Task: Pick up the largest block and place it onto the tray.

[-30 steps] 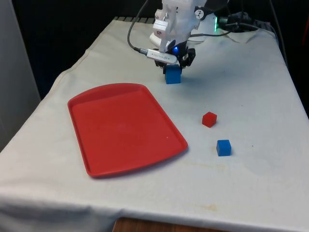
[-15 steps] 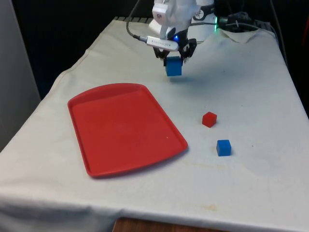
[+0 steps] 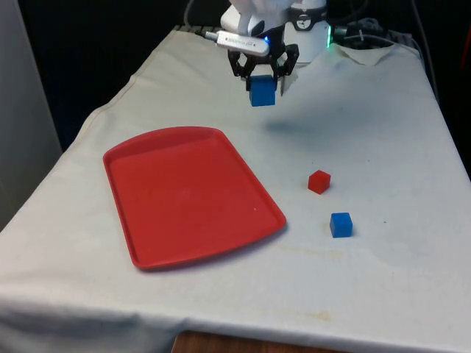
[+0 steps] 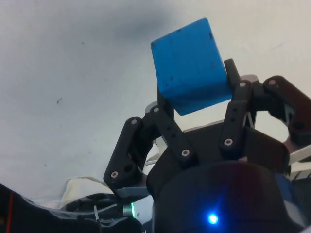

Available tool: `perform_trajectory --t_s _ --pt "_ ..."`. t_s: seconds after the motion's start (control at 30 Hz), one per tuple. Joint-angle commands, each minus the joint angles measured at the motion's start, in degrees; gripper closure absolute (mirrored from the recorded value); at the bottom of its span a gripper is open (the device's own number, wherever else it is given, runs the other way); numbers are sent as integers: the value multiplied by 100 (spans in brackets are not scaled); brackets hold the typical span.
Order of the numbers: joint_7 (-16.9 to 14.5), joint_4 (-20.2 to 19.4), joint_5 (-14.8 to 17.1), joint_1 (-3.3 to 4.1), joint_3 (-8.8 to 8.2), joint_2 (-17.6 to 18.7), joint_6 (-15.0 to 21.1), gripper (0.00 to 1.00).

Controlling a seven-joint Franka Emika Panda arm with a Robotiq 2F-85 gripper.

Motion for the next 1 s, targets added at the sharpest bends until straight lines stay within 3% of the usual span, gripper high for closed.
perform_trajectory --t_s 0.0,0.17,0.2,0.5,0.97 --pt "-17 86 6 -6 0 17 -80 98" --pt "-52 435 40 -23 0 69 -275 98" --pt "-17 361 6 -11 0 46 -201 98" --pt "-52 1003 40 -29 -6 97 -665 98" --pt "-23 1530 0 -17 -11 -52 -1129 98"
